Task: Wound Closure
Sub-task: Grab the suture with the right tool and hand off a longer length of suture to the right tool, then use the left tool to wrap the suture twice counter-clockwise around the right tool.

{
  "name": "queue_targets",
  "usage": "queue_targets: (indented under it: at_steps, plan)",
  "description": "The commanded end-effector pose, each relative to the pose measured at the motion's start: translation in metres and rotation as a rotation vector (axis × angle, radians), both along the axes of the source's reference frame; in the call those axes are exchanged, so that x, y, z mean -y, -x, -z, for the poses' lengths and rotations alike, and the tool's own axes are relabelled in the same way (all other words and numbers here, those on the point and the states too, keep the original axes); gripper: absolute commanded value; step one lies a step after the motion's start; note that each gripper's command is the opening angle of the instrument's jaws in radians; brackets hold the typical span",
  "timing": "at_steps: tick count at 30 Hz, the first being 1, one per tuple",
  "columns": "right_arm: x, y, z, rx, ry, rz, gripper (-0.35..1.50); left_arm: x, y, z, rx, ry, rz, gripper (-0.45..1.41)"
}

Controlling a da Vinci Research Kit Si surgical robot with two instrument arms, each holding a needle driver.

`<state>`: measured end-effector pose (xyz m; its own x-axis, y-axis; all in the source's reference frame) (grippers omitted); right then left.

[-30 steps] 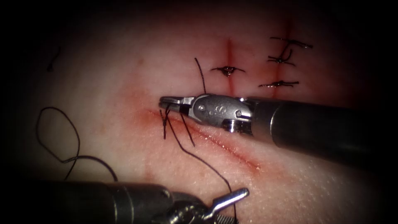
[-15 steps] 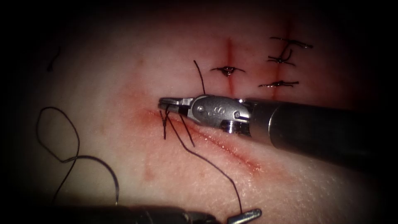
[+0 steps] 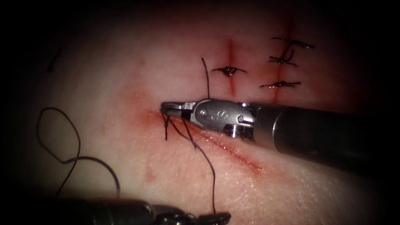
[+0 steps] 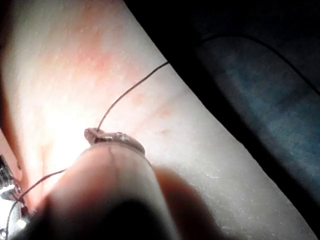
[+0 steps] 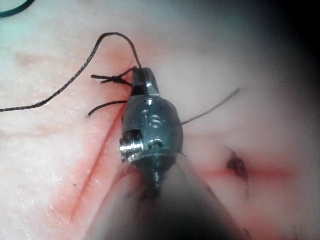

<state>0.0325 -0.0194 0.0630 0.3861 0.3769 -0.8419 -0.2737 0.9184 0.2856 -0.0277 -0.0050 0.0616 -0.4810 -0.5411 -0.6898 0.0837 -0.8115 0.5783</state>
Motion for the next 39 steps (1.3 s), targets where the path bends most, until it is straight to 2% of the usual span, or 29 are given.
queue_targets:
  at_steps: [1, 4, 5, 6, 7, 8, 9, 11, 12, 13, 15, 17, 21, 23, 25, 29, 32, 33, 34, 35, 36, 39]
  plan:
    - [0.0002, -0.0002, 0.0003, -0.002, 0.001, 0.004, -0.35, 0.0005, -0.001, -0.0001, -0.001, -0.001, 0.018, -0.45]
    - [0.001, 0.0009, 0.0016, -0.008, -0.009, 0.0, -0.35, 0.0008, -0.0058, 0.0017, -0.015, 0.0, 0.071, -0.45]
    - [0.0017, 0.0016, 0.0026, -0.017, -0.01, 0.004, -0.35, 0.0009, -0.0088, 0.003, -0.019, 0.004, 0.106, -0.45]
    - [0.002, 0.0019, 0.003, -0.02, -0.011, 0.008, -0.35, 0.0008, -0.01, 0.0036, -0.023, 0.004, 0.119, -0.45]
    - [0.002, 0.0019, 0.003, -0.02, -0.011, 0.008, -0.35, 0.0008, -0.01, 0.0036, -0.023, 0.004, 0.119, -0.45]
    - [0.0025, 0.0023, 0.0038, -0.028, -0.014, 0.017, -0.35, 0.0004, -0.0126, 0.0048, -0.028, 0.004, 0.155, -0.45]
    - [0.0028, 0.0024, 0.0042, -0.033, -0.026, 0.017, -0.35, 0.0002, -0.0135, 0.0052, -0.03, 0.004, 0.171, -0.45]
    - [0.0033, 0.0028, 0.005, -0.045, -0.066, 0.009, 0.26, -0.0006, -0.0155, 0.006, -0.029, 0.003, 0.205, -0.45]
    - [0.0036, 0.003, 0.0055, -0.052, -0.083, 0.004, 0.76, -0.001, -0.0162, 0.0062, -0.033, 0.001, 0.215, -0.45]
    - [0.0037, 0.003, 0.0058, -0.06, -0.081, 0.001, 1.06, -0.0014, -0.0168, 0.0064, -0.033, 0.005, 0.223, -0.45]
    - [0.0039, 0.0031, 0.0065, -0.077, -0.084, -0.01, 1.4, -0.0024, -0.0179, 0.0067, -0.036, 0.012, 0.238, -0.45]
    - [0.004, 0.0036, 0.0075, -0.109, -0.073, -0.042, 1.48, -0.0033, -0.0186, 0.0067, -0.046, 0.023, 0.246, -0.45]
    - [0.0038, 0.0063, 0.0115, -0.19, -0.089, -0.072, 1.48, -0.0065, -0.0195, 0.0056, -0.101, 0.062, 0.27, -0.45]
    - [0.0032, 0.0074, 0.0131, -0.192, -0.099, -0.089, 1.48, -0.0074, -0.0194, 0.0051, -0.121, 0.081, 0.278, -0.45]
    - [0.0017, 0.0088, 0.0154, -0.2, -0.123, -0.106, 1.48, -0.0084, -0.0191, 0.0044, -0.132, 0.095, 0.279, -0.45]
    - [-0.0011, 0.01, 0.0177, -0.228, -0.186, -0.151, 1.41, -0.009, -0.0187, 0.0042, -0.146, 0.108, 0.271, -0.45]
    - [-0.0034, 0.0103, 0.0188, -0.249, -0.269, -0.194, 1.25, -0.0093, -0.0184, 0.0044, -0.155, 0.119, 0.265, -0.45]
    - [-0.0041, 0.0102, 0.0189, -0.251, -0.285, -0.207, 1.13, -0.0093, -0.0184, 0.0045, -0.158, 0.122, 0.262, -0.45]
    - [-0.0048, 0.0101, 0.019, -0.249, -0.296, -0.216, 0.84, -0.0094, -0.0184, 0.0047, -0.164, 0.125, 0.262, -0.45]
    - [-0.0056, 0.0098, 0.0189, -0.244, -0.301, -0.227, 0.17, -0.0094, -0.0183, 0.0049, -0.16, 0.125, 0.259, -0.45]
    - [-0.0069, 0.009, 0.0182, -0.228, -0.304, -0.249, -0.35, -0.0095, -0.0182, 0.0054, -0.149, 0.13, 0.248, -0.45]
    - [-0.0087, 0.0065, 0.0159, -0.197, -0.293, -0.2, -0.35, -0.0096, -0.0178, 0.0062, -0.141, 0.145, 0.231, -0.45]
